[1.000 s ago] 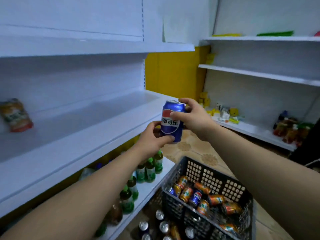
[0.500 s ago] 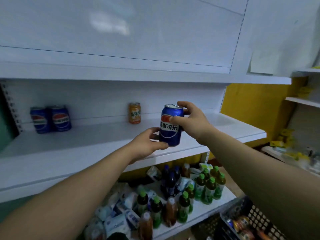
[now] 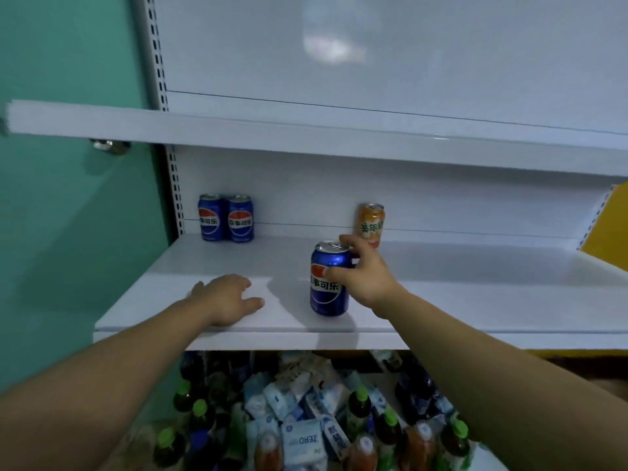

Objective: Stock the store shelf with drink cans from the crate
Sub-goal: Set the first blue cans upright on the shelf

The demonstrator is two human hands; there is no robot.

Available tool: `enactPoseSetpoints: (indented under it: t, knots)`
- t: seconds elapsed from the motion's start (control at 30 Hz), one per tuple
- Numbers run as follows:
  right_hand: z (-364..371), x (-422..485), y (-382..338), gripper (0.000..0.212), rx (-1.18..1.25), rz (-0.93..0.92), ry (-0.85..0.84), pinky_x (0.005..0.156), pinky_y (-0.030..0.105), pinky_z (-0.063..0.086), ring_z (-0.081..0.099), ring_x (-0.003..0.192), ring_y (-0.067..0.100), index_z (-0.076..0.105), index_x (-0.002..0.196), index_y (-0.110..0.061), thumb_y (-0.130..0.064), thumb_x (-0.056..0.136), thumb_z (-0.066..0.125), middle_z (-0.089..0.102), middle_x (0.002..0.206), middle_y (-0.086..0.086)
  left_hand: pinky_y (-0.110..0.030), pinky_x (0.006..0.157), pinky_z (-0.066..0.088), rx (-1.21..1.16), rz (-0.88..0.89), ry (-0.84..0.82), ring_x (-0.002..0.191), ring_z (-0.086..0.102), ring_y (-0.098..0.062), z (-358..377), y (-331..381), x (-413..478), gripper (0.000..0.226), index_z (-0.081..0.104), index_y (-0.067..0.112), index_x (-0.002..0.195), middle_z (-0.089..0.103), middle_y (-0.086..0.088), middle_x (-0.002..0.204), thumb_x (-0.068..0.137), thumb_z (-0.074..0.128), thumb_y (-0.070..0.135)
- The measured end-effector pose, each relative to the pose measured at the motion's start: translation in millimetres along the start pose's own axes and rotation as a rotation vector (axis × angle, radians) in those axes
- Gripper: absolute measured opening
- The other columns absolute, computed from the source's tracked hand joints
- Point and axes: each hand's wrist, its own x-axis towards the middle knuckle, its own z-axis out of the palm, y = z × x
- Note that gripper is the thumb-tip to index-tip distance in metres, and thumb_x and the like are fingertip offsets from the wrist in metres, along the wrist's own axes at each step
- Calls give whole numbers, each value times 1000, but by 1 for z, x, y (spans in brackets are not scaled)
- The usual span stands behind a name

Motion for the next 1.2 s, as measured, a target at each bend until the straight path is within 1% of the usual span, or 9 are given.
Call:
enactPoseSetpoints:
  t: [0.1, 0.23, 0.43, 0.57, 0.63, 0.7, 0.83, 1.07, 1.2]
  knots:
    - [26, 26, 5, 69, -4, -20, -20, 94, 37, 49, 51, 112, 20, 40, 140, -22, -3, 81, 72, 47, 128, -1, -54, 116, 1, 106, -64, -45, 147, 5, -17, 2, -28, 9, 79, 15, 32, 151, 6, 7, 161, 86, 31, 74]
    - [53, 62, 9, 66, 12, -39, -76, 97, 39, 47, 49, 118, 18, 41, 138, -26, -2, 84, 70, 49, 134, -2, -59, 114, -5, 113, -76, -37, 147, -5, -14, 11, -39, 18, 83, 7, 40, 151, -4, 11, 160, 81, 26, 80]
    - [86, 124, 14, 71, -126, -93, -107, 99, 34, 43, 45, 130, 22, 30, 145, -24, -12, 87, 69, 43, 145, 2, -56, 115, -7, 94, -65, 3, 147, -6, -11, 16, -45, 25, 82, 9, 42, 150, -3, 14, 160, 80, 27, 81]
    - [103, 154, 30, 88, -280, -164, -91, 104, 34, 39, 45, 119, 15, 21, 149, -28, -20, 81, 77, 35, 140, 5, -55, 115, -7, 75, -51, 31, 147, -5, -9, 19, -47, 25, 81, 11, 42, 149, -1, 15, 160, 80, 29, 81]
    - [109, 167, 38, 96, -280, -197, -83, 107, 40, 40, 48, 120, 18, 18, 149, -31, -23, 75, 80, 39, 137, 6, -55, 115, -8, 69, -46, 39, 147, -6, -9, 20, -48, 26, 82, 10, 42, 149, -2, 15, 160, 80, 29, 81]
    - [114, 181, 42, 99, -270, -210, -76, 105, 35, 41, 47, 127, 22, 13, 151, -27, -21, 77, 79, 43, 141, 7, -55, 115, -8, 64, -46, 39, 146, -6, -8, 21, -49, 27, 82, 10, 42, 149, -2, 15, 160, 80, 30, 81]
    - [121, 205, 42, 96, -279, -207, -61, 93, 23, 37, 45, 131, 19, 7, 154, -21, -14, 85, 72, 41, 148, 4, -54, 115, -9, 61, -56, 22, 146, -8, -7, 20, -48, 28, 82, 8, 43, 149, -4, 15, 159, 79, 30, 81]
    - [136, 233, 50, 78, -321, -207, -11, 101, 36, 44, 52, 124, 24, 18, 152, -22, -20, 90, 65, 51, 139, 6, -54, 115, -9, 79, -79, 4, 146, -10, -6, 20, -47, 29, 81, 6, 44, 149, -6, 17, 159, 79, 28, 80]
    - [141, 245, 51, 78, -344, -202, 3, 94, 29, 41, 52, 118, 21, 18, 152, -21, -19, 90, 64, 45, 138, 10, -53, 116, -9, 77, -79, 12, 145, -11, -6, 21, -47, 28, 82, 6, 44, 149, -6, 17, 159, 79, 28, 80]
